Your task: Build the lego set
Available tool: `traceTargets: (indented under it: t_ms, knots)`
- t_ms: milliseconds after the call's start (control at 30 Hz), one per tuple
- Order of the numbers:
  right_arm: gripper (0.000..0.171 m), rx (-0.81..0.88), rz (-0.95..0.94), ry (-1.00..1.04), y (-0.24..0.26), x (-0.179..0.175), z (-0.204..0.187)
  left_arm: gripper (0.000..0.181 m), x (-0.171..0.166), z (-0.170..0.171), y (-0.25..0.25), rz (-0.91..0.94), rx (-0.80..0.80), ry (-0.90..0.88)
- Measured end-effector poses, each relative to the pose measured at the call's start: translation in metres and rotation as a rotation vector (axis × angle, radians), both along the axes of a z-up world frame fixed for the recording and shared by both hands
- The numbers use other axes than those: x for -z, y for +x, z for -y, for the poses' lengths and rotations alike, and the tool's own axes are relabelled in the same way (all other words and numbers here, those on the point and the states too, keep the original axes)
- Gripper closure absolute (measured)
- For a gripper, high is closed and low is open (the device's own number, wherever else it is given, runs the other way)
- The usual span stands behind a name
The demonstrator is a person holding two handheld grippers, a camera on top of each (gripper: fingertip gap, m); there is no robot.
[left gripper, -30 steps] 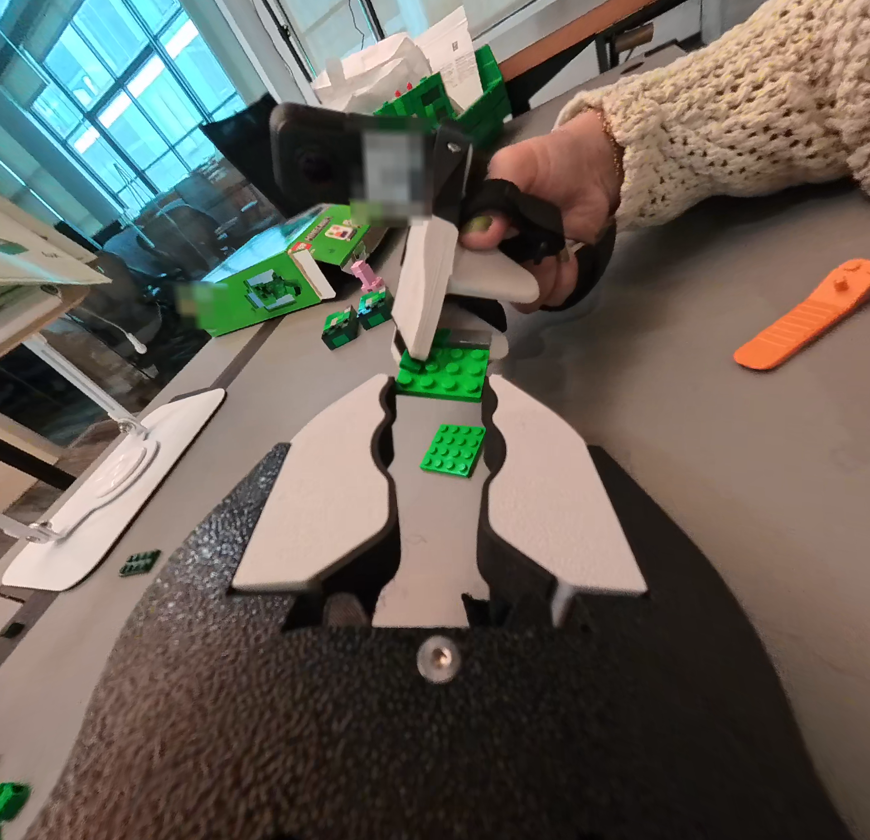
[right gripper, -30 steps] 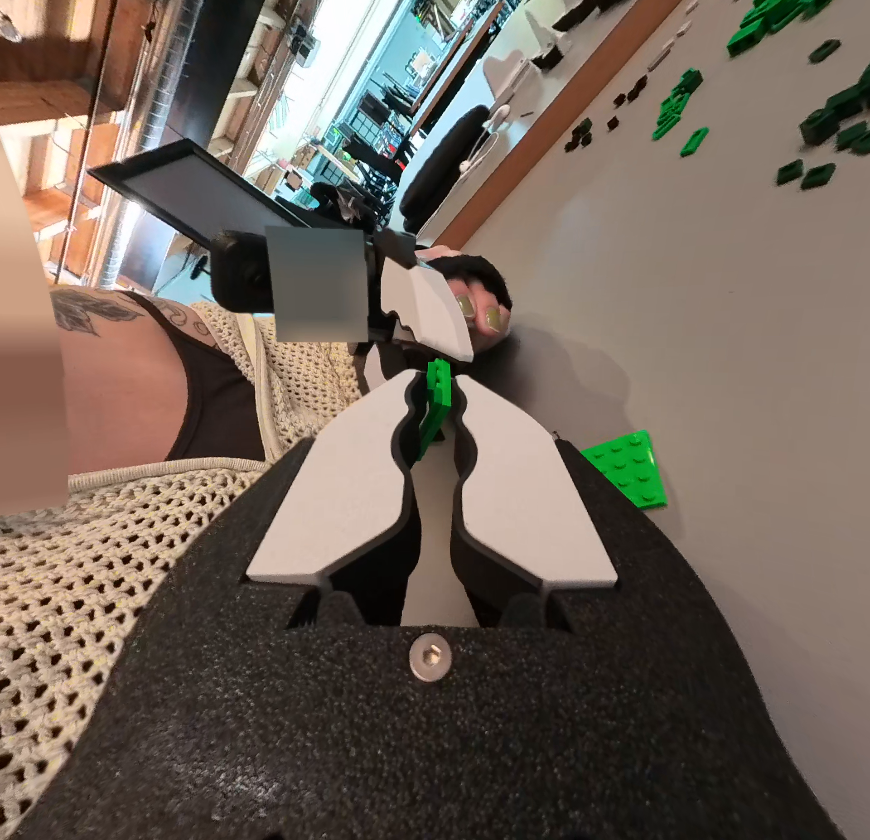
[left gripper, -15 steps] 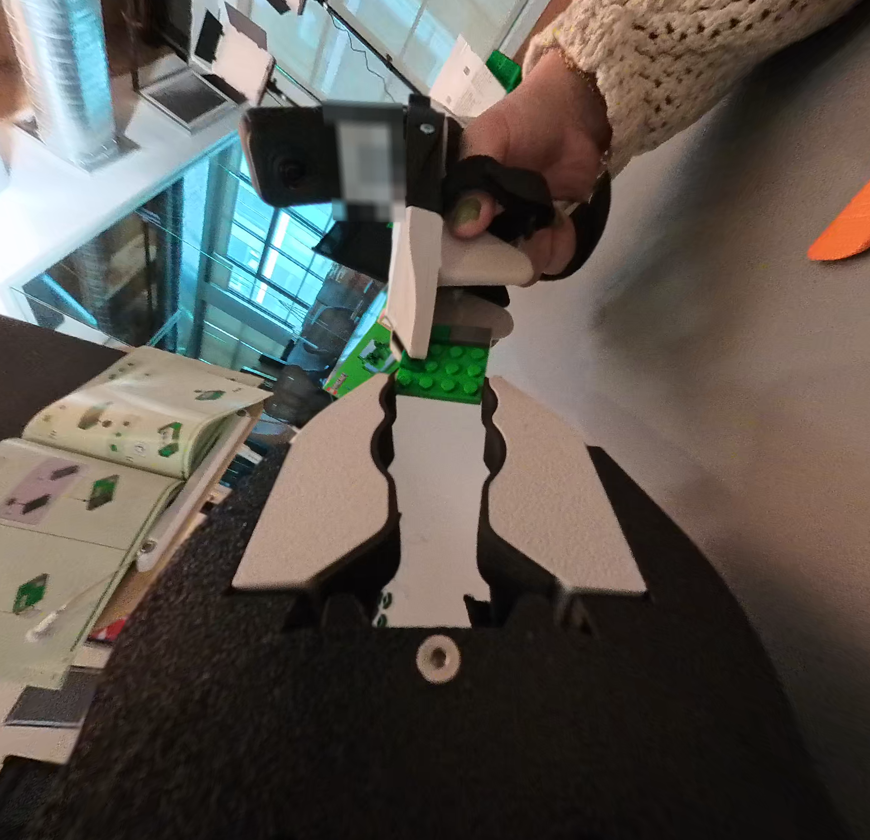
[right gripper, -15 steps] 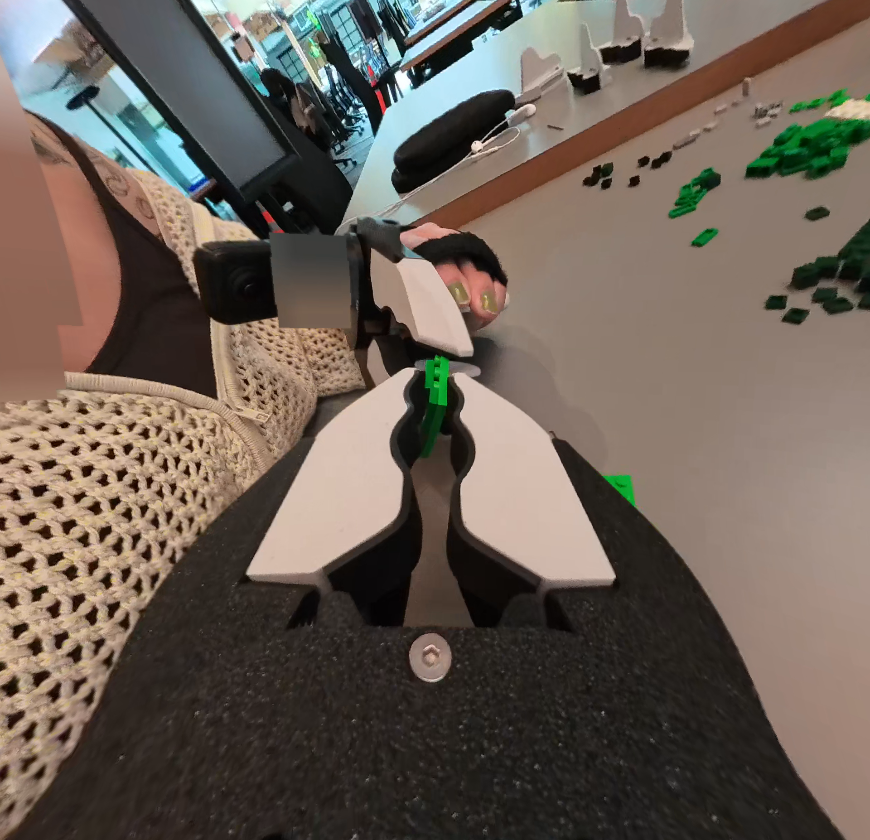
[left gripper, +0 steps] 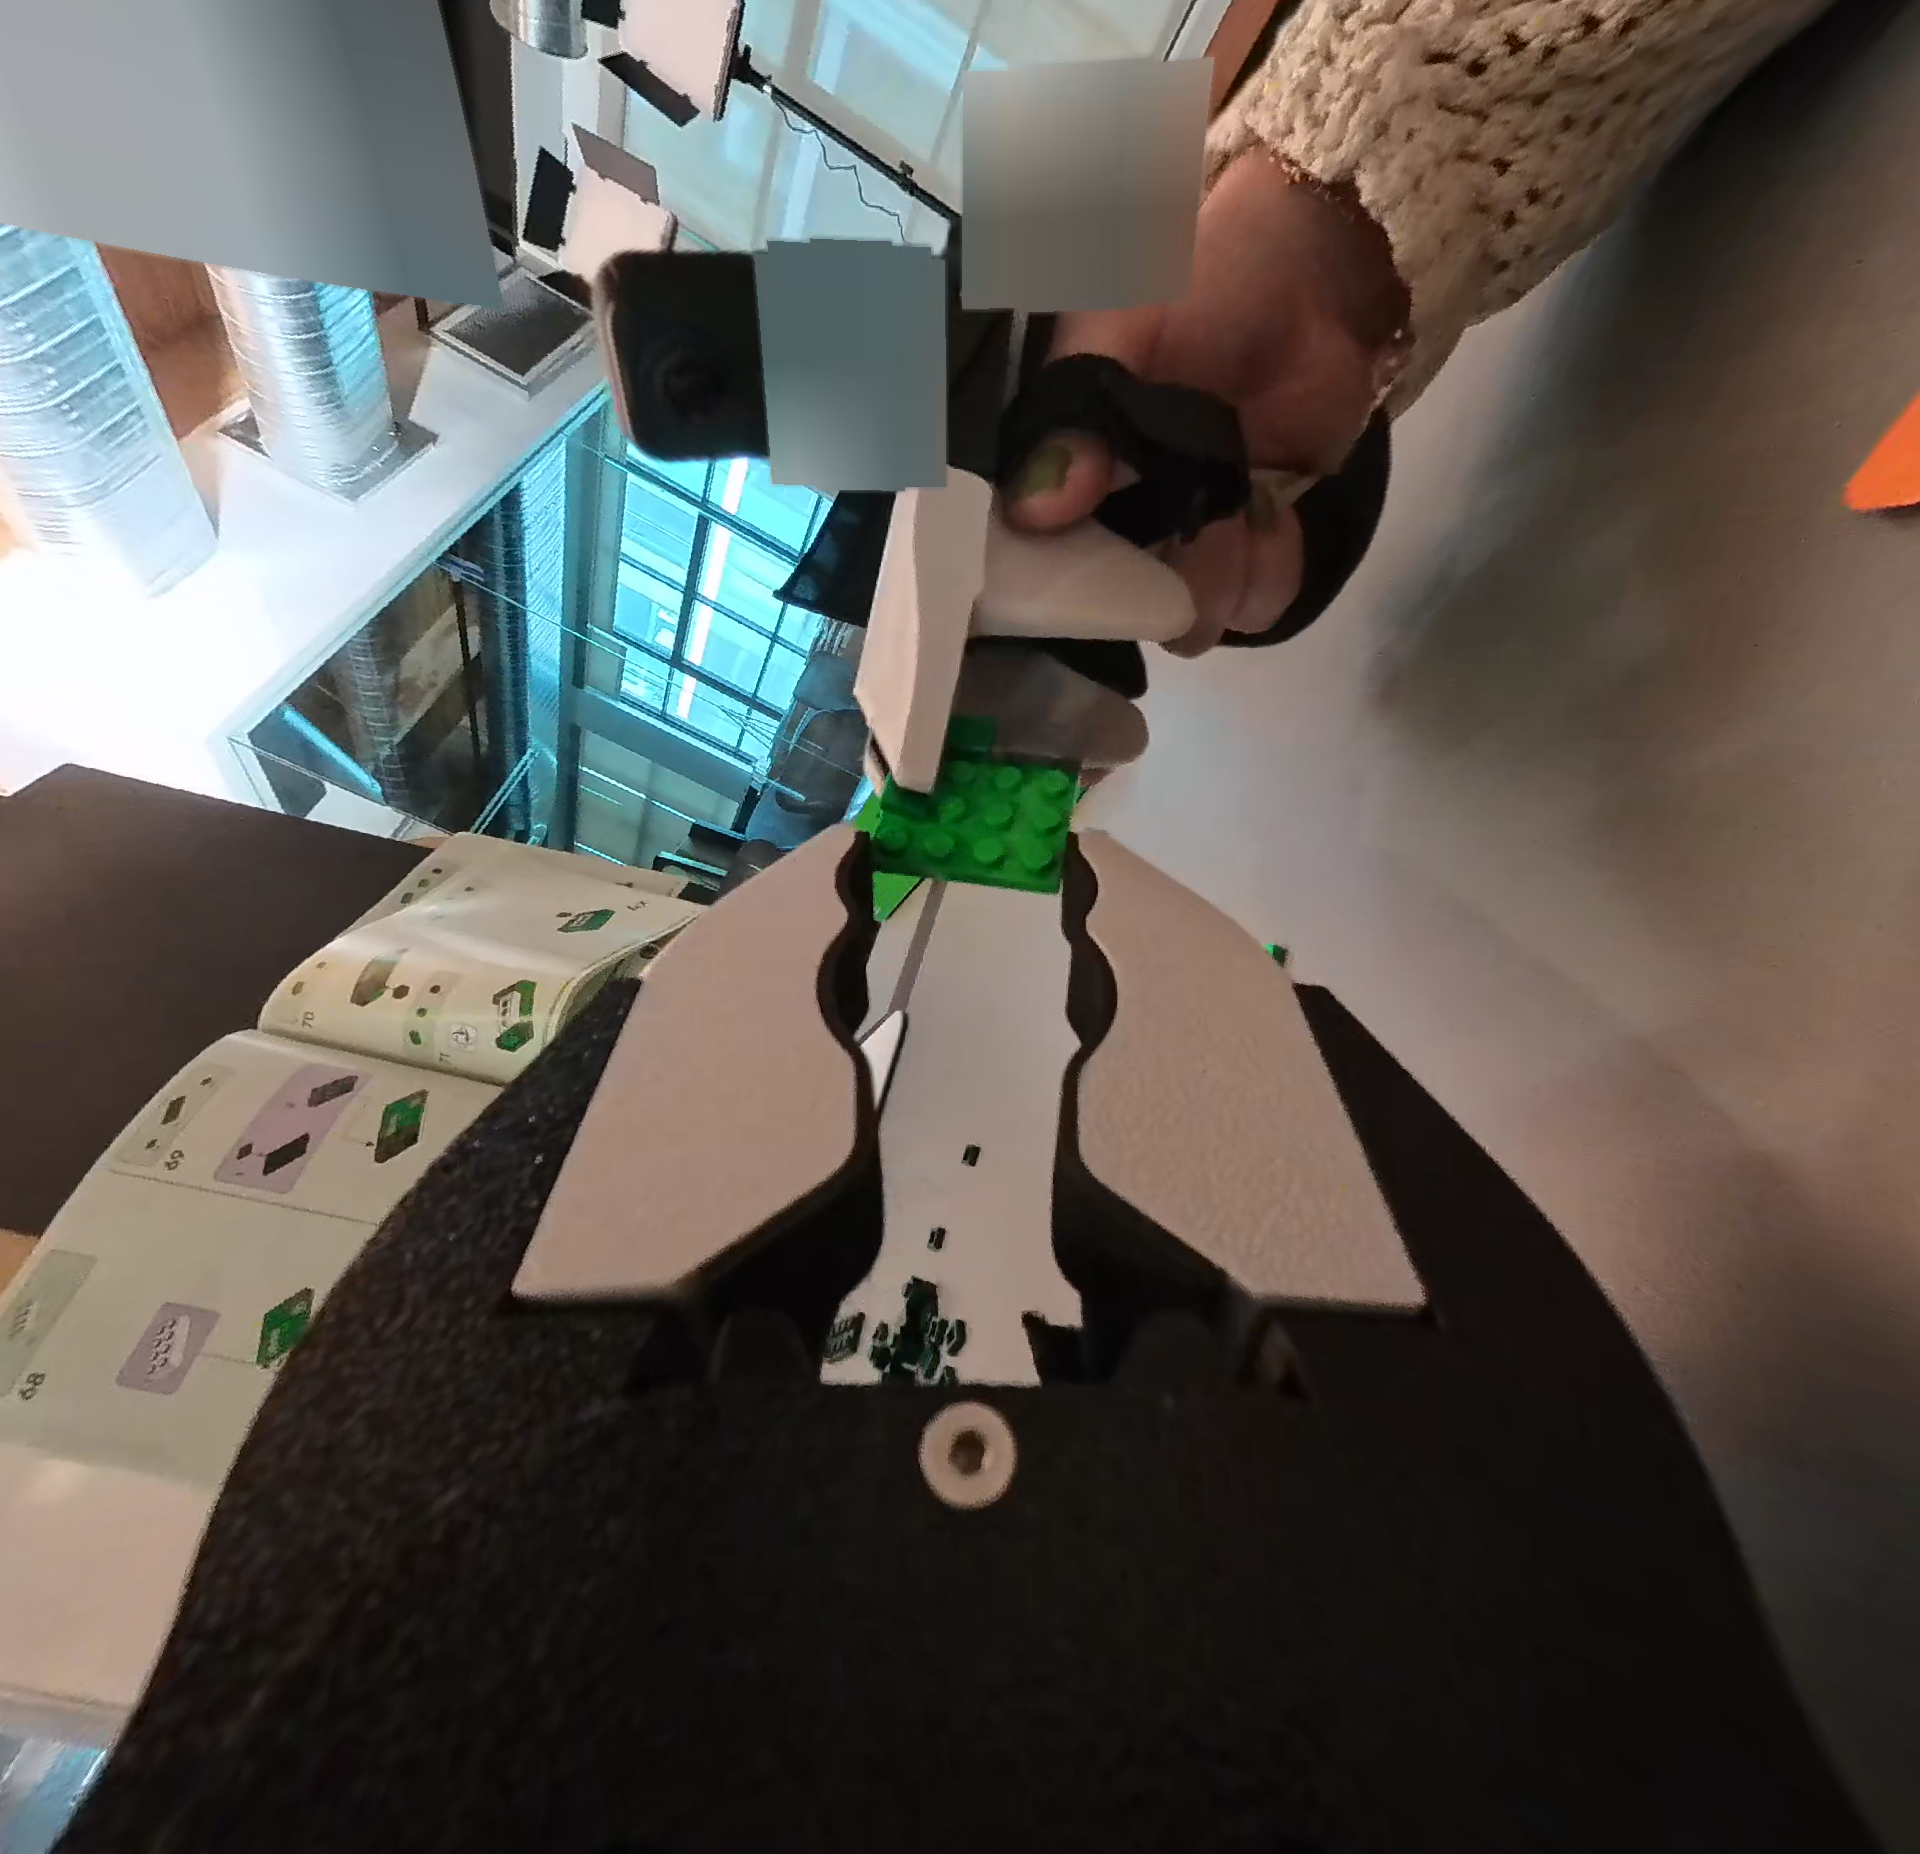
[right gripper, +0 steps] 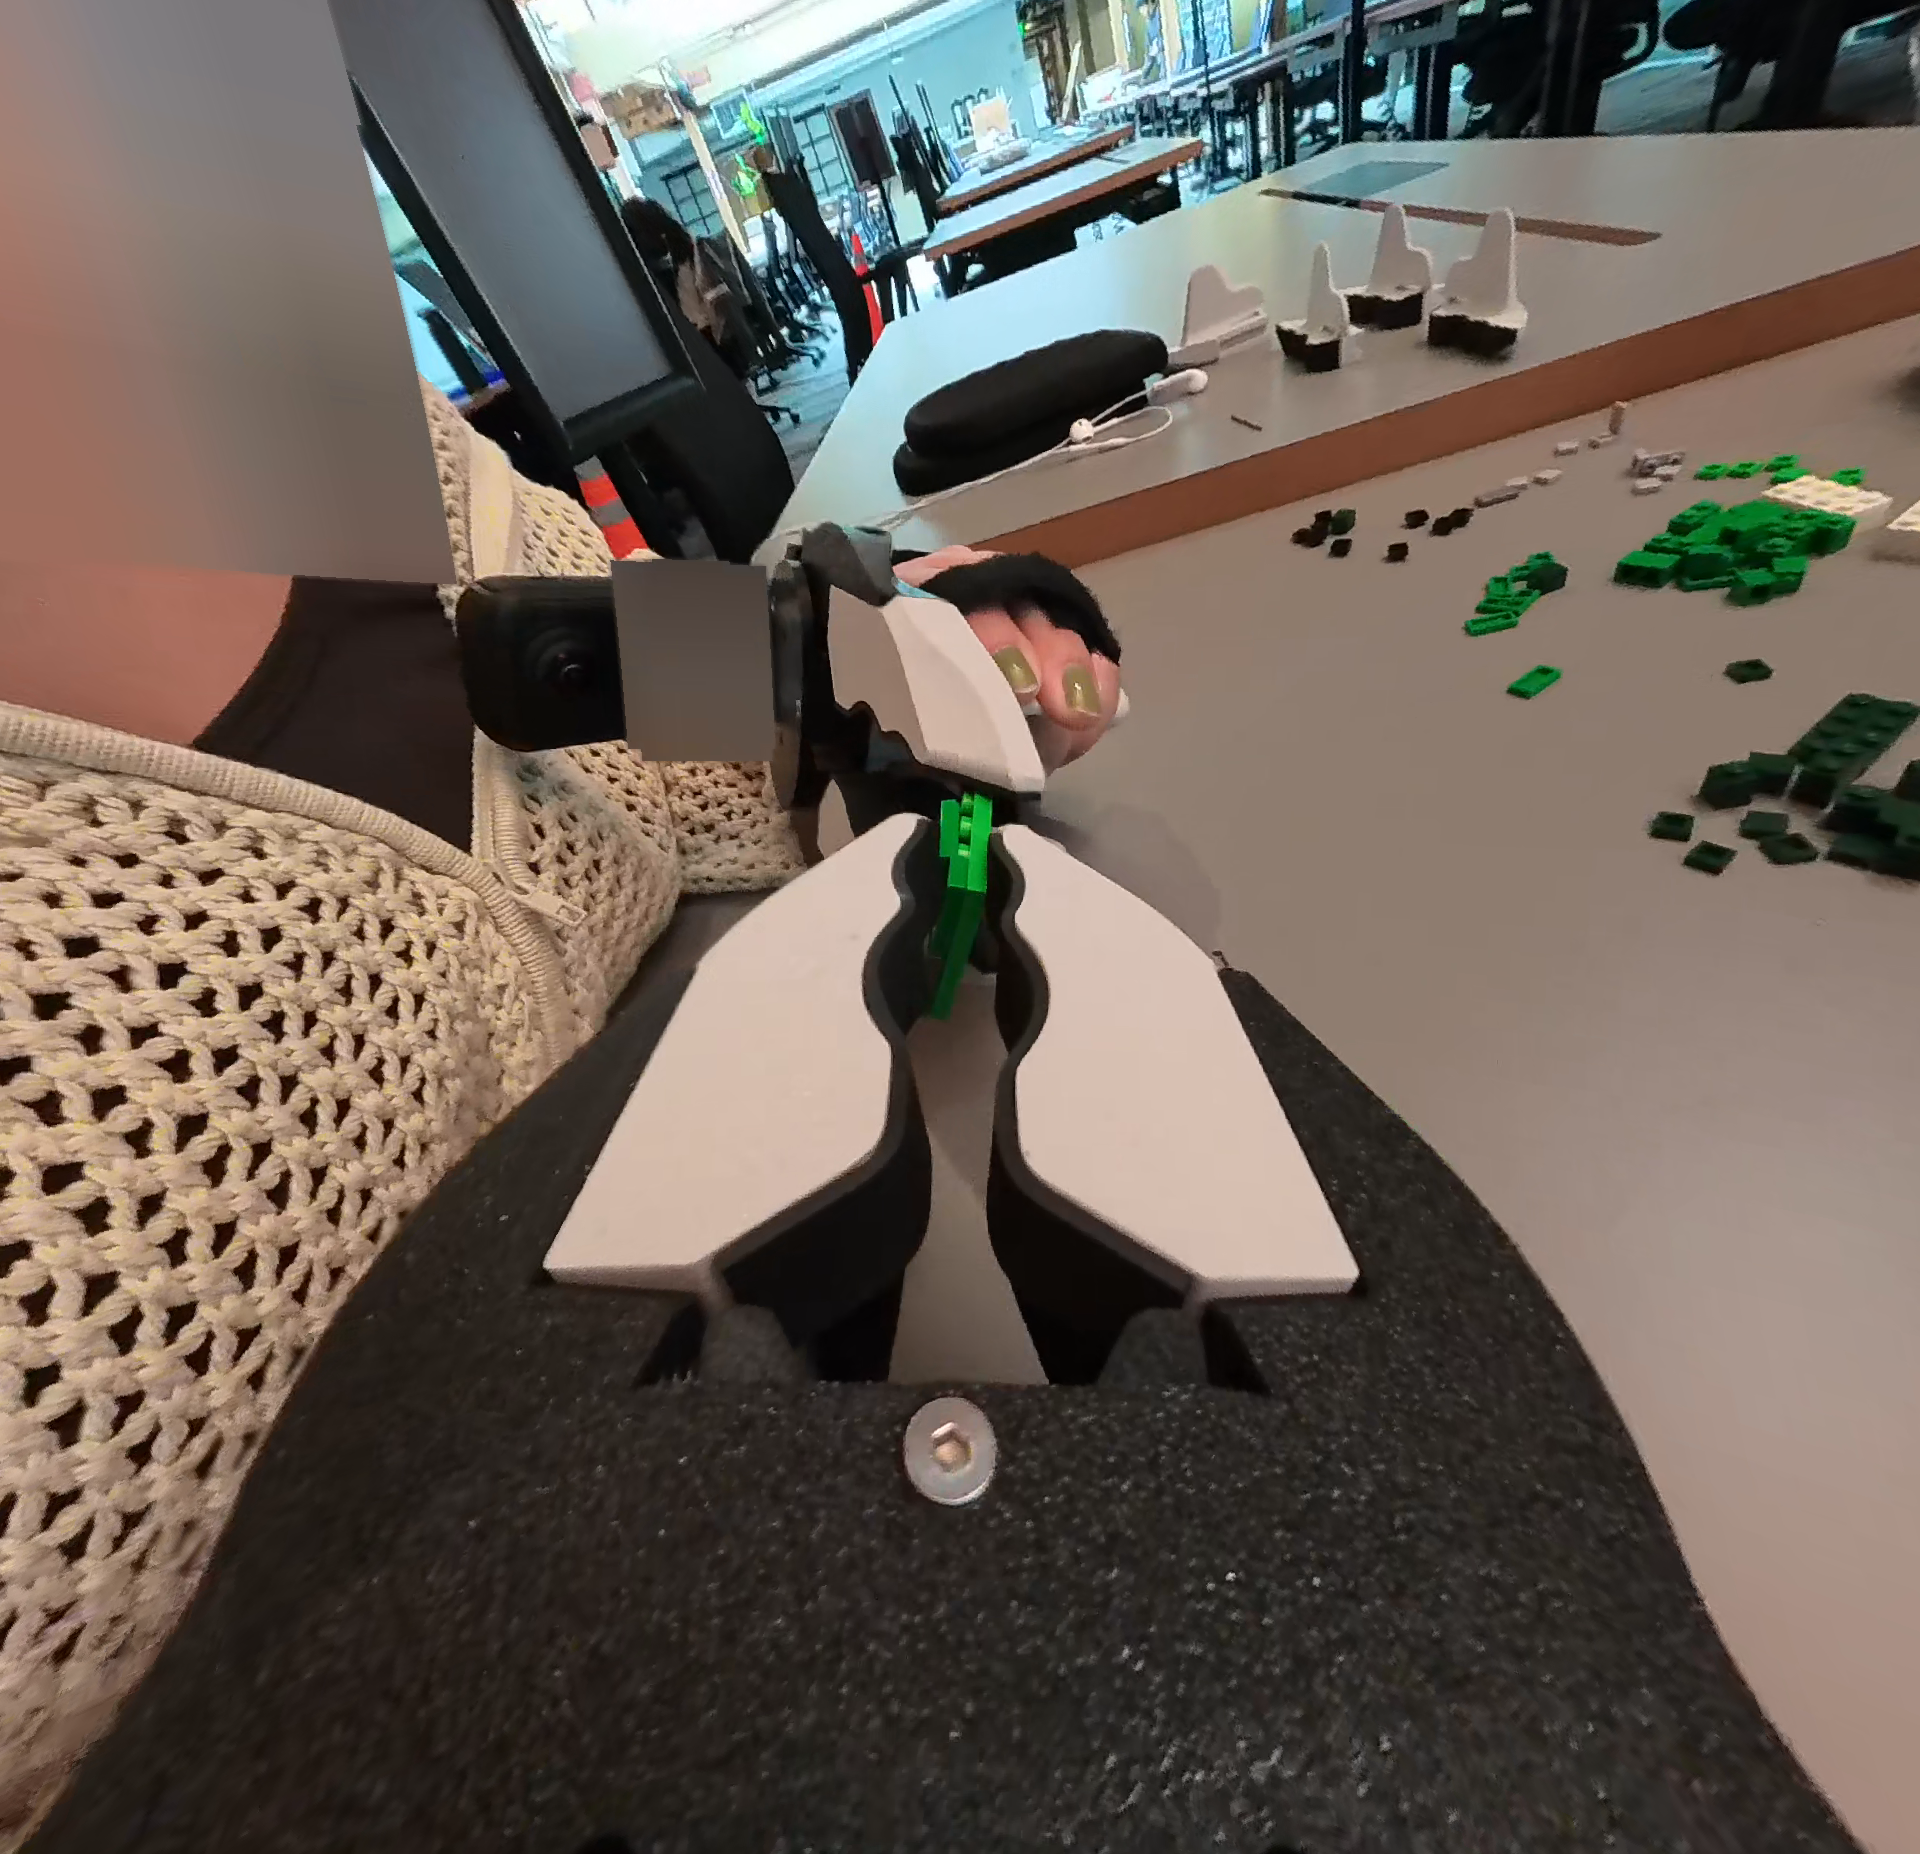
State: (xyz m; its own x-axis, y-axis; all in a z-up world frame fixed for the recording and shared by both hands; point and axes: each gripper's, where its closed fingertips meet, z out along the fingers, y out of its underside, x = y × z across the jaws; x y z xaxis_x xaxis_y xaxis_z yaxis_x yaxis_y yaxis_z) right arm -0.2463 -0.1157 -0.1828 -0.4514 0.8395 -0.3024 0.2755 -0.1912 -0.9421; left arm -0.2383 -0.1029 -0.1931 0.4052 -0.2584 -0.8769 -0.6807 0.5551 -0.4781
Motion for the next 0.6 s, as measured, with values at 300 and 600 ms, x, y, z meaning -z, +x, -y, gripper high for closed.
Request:
traceTargets:
  t_ms: [300,600]
  knots:
    - [0.164,0.029,0.006,-0.069,-0.002,0.0,-0.003,0.146,0.001,-0.005,-0.001,0.004,-0.022,-0.01]
    - [0.164,0.134,-0.092,-0.144,-0.009,-0.006,-0.01,0.146,-0.003,-0.014,-0.006,0.056,-0.078,-0.021]
